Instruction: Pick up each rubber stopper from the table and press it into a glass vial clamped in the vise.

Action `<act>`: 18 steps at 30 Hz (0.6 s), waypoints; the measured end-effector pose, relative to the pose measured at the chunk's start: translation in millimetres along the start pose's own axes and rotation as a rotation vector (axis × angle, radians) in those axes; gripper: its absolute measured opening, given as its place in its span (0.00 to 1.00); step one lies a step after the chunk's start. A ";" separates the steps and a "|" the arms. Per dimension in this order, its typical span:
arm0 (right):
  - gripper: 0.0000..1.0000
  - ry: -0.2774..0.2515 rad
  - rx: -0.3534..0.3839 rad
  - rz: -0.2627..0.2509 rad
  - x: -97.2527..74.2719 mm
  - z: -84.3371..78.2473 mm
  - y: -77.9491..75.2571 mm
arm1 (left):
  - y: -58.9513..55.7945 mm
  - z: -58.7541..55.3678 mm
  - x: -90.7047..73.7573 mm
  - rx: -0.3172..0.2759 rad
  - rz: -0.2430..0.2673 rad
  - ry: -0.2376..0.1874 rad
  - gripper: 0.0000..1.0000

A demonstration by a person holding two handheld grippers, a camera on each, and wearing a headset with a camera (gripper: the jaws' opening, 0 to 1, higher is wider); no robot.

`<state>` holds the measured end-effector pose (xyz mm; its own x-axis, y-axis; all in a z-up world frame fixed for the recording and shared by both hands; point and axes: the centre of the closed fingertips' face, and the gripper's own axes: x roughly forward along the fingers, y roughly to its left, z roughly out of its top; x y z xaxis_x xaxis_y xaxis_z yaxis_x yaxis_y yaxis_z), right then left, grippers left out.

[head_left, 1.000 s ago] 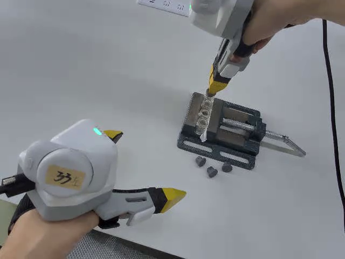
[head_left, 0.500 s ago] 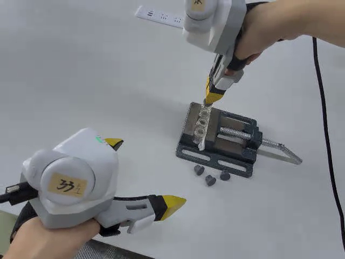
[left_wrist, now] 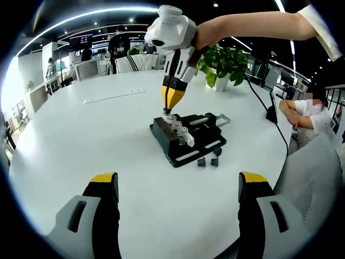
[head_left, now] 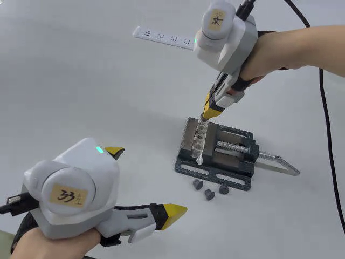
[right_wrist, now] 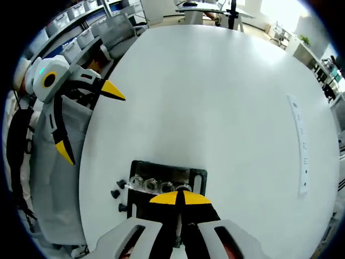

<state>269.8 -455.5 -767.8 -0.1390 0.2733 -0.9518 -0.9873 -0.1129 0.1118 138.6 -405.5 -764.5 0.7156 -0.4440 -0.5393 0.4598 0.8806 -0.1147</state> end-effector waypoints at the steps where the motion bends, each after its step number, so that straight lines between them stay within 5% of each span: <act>1: 0.00 -0.014 0.022 0.006 -0.8 0.1 2.9 | -0.4 0.5 0.4 0.001 0.000 0.000 0.91; 18: 0.31 -0.258 0.052 -0.027 -10.8 -8.0 28.1 | 0.7 5.5 -2.3 0.010 0.004 -0.014 0.92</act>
<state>244.1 -469.3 -756.7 -0.1212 0.5112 -0.8509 -0.9926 -0.0549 0.1084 140.1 -404.7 -758.8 0.7247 -0.4433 -0.5276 0.4626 0.8804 -0.1042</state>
